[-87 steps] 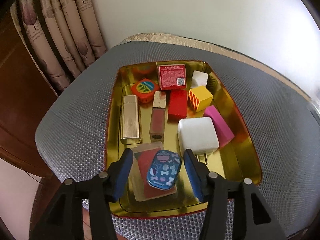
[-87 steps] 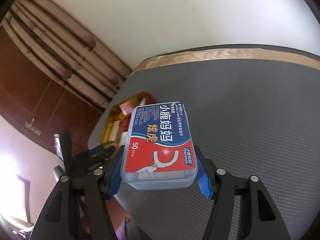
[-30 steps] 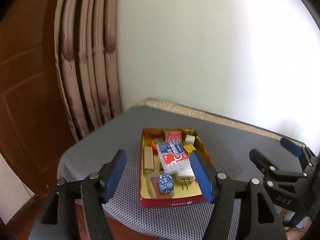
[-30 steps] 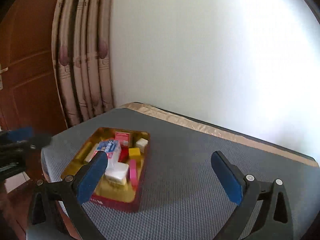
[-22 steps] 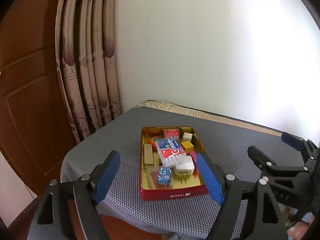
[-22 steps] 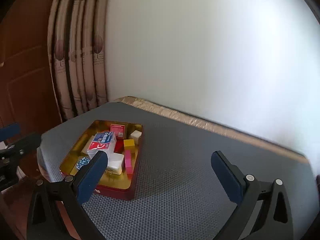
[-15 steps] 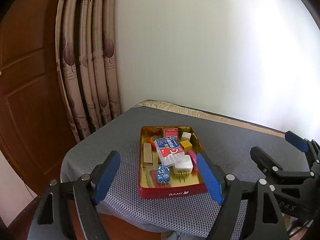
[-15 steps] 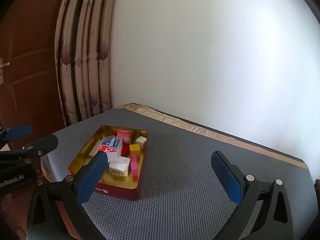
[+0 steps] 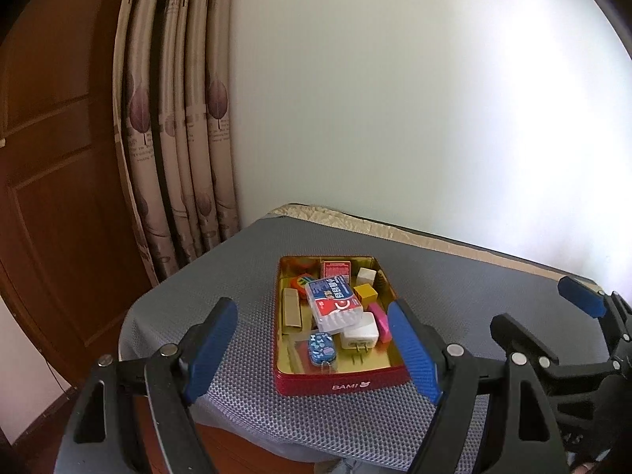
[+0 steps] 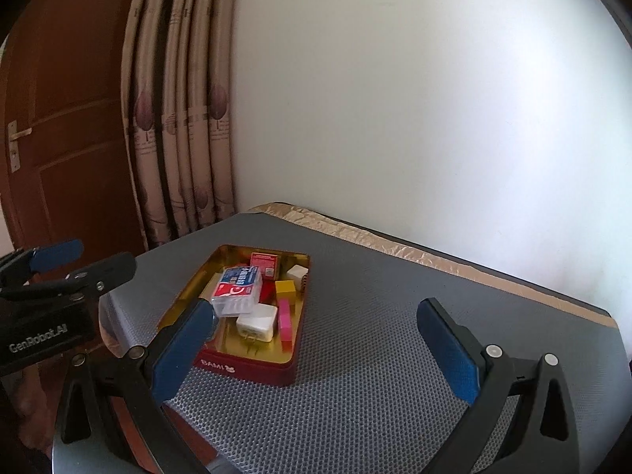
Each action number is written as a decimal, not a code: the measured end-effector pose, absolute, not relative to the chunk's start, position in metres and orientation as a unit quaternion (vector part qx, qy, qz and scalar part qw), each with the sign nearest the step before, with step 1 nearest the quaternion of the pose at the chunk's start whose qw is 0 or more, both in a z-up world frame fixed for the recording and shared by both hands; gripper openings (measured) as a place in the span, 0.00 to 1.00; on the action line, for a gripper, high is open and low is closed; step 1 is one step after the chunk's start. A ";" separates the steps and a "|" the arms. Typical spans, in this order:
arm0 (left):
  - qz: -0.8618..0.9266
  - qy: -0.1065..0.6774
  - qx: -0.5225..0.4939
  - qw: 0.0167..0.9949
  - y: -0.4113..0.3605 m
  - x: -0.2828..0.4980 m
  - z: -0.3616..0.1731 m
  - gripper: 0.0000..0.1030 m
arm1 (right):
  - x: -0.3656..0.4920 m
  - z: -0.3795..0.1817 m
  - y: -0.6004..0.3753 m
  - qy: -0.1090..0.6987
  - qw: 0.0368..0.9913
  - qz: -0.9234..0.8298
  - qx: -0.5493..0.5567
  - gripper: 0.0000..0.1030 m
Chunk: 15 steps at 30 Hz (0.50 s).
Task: Organize rigid objects
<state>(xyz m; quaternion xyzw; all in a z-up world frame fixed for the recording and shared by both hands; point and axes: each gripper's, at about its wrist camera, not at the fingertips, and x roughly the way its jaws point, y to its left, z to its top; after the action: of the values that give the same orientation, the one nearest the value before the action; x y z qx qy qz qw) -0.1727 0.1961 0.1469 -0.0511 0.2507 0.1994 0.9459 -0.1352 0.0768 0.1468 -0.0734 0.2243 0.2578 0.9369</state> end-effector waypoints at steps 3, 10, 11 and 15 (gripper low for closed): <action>0.202 0.247 -0.041 0.947 0.193 -0.173 0.149 0.79 | -0.139 0.149 0.076 0.220 0.938 0.258 -0.073 1.00; 0.206 0.223 -0.030 0.952 0.190 -0.179 0.153 0.79 | -0.135 0.148 0.071 0.230 0.936 0.260 -0.061 1.00; 0.205 0.217 -0.029 0.954 0.189 -0.180 0.154 0.80 | -0.135 0.148 0.071 0.232 0.935 0.261 -0.059 1.00; 0.192 0.186 -0.010 0.964 0.182 -0.188 0.158 0.80 | -0.135 0.148 0.070 0.234 0.935 0.261 -0.057 1.00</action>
<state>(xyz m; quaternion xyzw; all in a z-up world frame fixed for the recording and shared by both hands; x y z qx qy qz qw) -0.1884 0.1821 0.1578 -0.0105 0.1860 0.1917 0.9636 -0.1352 0.0700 0.1481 -0.0572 0.2340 0.2612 0.9347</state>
